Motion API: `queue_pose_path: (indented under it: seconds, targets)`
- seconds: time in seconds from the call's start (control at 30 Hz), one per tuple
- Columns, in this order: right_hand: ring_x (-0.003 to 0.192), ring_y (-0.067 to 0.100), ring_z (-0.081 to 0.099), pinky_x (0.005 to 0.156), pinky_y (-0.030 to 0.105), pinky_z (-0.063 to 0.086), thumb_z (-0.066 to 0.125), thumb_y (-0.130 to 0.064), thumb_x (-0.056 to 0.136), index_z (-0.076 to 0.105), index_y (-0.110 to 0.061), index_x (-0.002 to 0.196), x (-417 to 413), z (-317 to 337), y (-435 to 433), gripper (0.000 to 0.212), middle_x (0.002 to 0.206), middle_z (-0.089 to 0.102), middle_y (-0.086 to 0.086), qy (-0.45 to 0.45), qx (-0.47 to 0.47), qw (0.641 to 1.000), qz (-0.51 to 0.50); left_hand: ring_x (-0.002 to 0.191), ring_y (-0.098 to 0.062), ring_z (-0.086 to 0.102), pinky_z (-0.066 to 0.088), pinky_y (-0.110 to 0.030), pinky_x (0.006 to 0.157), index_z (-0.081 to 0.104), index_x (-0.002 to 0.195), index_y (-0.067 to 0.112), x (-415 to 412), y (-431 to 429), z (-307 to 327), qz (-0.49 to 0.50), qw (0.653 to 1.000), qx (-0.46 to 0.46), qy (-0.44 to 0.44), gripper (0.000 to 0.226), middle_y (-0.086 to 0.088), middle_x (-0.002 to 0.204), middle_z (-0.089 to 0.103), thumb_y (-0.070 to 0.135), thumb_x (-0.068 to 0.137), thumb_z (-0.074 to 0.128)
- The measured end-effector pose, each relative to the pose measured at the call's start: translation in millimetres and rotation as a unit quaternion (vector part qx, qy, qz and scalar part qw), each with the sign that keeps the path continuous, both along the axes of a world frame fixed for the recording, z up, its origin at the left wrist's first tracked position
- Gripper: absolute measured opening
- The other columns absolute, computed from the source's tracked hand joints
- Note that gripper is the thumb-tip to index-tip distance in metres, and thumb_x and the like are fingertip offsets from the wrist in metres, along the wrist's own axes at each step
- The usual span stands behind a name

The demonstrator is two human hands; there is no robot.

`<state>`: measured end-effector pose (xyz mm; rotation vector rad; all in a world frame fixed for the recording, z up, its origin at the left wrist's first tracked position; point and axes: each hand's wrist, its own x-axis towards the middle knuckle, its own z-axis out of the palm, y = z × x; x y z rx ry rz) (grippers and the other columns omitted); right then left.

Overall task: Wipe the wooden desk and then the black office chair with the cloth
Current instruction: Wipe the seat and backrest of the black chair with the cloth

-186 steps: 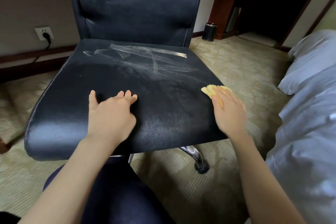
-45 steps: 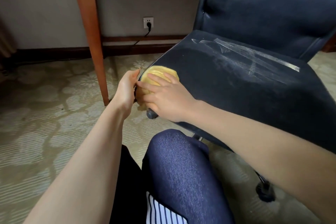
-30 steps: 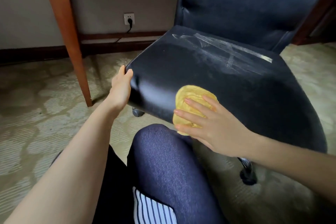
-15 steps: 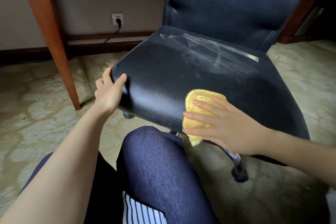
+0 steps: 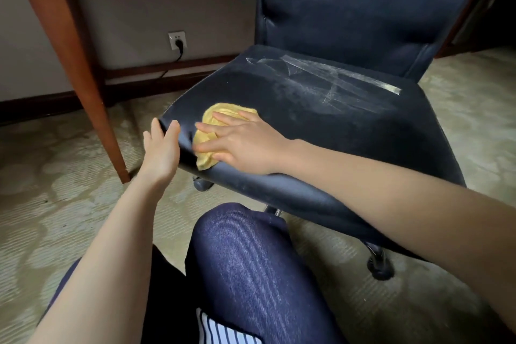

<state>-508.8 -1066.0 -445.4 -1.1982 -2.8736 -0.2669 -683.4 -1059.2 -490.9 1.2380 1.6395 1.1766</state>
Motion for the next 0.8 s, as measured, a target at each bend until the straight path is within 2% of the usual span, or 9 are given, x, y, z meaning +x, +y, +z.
queue_pose_path:
  seconds: [0.1, 0.17, 0.27, 0.47, 0.6, 0.7, 0.73, 0.8]
  targets:
    - [0.145, 0.023, 0.012, 0.112, 0.046, 0.016, 0.034, -0.034, 0.101, 0.042, -0.047, 0.135, -21, 3, 18, 0.038, 0.158, 0.015, -0.009, -0.001, 0.007, 1.0, -0.025, 0.145, -0.022, 0.01, 0.014, -0.049, 0.116, 0.016, 0.15, 0.019, 0, -3, 0, -0.011, 1.0, -0.001, 0.002, 0.058, -0.007, 0.157, 0.015, 0.043, 0.098, 0.028]
    - [0.145, 0.025, 0.012, 0.112, 0.047, 0.016, 0.036, -0.031, 0.1, 0.036, -0.047, 0.139, -37, 4, 30, 0.042, 0.158, 0.013, -0.007, -0.005, 0.01, 0.998, -0.059, 0.146, -0.023, 0.005, 0.012, -0.05, 0.116, 0.013, 0.15, 0.018, 2, -5, 1, -0.015, 1.0, -0.008, 0.015, 0.062, -0.007, 0.158, 0.011, 0.047, 0.098, 0.028]
    - [0.144, 0.029, 0.012, 0.113, 0.048, 0.016, 0.036, -0.026, 0.1, 0.031, -0.042, 0.143, -59, 6, 45, 0.046, 0.159, 0.011, -0.004, -0.03, -0.003, 0.994, -0.103, 0.146, -0.019, 0.002, 0.009, -0.045, 0.117, 0.005, 0.151, 0.023, 2, -11, 1, -0.039, 0.999, -0.012, 0.009, 0.064, 0.001, 0.159, 0.004, 0.051, 0.098, 0.027]
    - [0.141, 0.027, 0.019, 0.11, 0.046, 0.026, 0.032, -0.019, 0.101, 0.036, -0.036, 0.143, -45, 16, 43, 0.045, 0.157, 0.019, 0.0, -0.107, -0.005, 0.994, -0.034, 0.146, -0.015, 0.006, 0.009, -0.039, 0.115, 0.001, 0.151, 0.027, -1, -22, 4, -0.07, 0.997, -0.027, 0.017, 0.069, 0.006, 0.159, 0.003, 0.057, 0.095, 0.028]
    - [0.142, 0.022, 0.016, 0.11, 0.045, 0.024, 0.029, -0.031, 0.103, 0.04, -0.035, 0.141, 1, 21, 8, 0.039, 0.157, 0.021, -0.001, -0.064, -0.037, 0.997, -0.008, 0.144, -0.01, 0.009, 0.01, -0.032, 0.115, 0.007, 0.151, 0.025, 5, -33, 12, -0.096, 0.993, 0.012, 0.068, 0.06, 0.009, 0.158, 0.007, 0.048, 0.099, 0.026]
    - [0.145, 0.021, 0.013, 0.115, 0.042, 0.016, 0.033, -0.035, 0.102, 0.041, -0.034, 0.14, 38, 22, -27, 0.039, 0.156, 0.021, -0.003, -0.005, -0.068, 0.998, -0.018, 0.131, 0.005, 0.017, 0.014, -0.019, 0.105, 0.017, 0.15, 0.025, 15, -39, 20, -0.115, 0.987, 0.067, 0.085, 0.053, 0.022, 0.144, 0.021, 0.04, 0.101, 0.03]
    - [0.145, 0.02, 0.012, 0.116, 0.041, 0.014, 0.034, -0.036, 0.101, 0.041, -0.035, 0.14, 50, 21, -40, 0.04, 0.156, 0.022, -0.003, 0.017, -0.07, 0.997, -0.021, 0.128, 0.007, 0.016, 0.012, -0.015, 0.102, 0.019, 0.15, 0.025, 19, -41, 20, -0.122, 0.984, 0.082, 0.097, 0.052, 0.021, 0.143, 0.023, 0.038, 0.101, 0.032]
    - [0.146, 0.015, 0.009, 0.117, 0.038, 0.01, 0.037, -0.036, 0.101, 0.041, -0.037, 0.14, 74, 19, -63, 0.039, 0.155, 0.023, -0.007, 0.052, -0.075, 0.995, -0.03, 0.138, 0.002, 0.009, 0.007, -0.015, 0.107, 0.021, 0.15, 0.022, 25, -42, 18, -0.13, 0.978, 0.101, 0.131, 0.053, 0.009, 0.152, 0.022, 0.035, 0.101, 0.035]
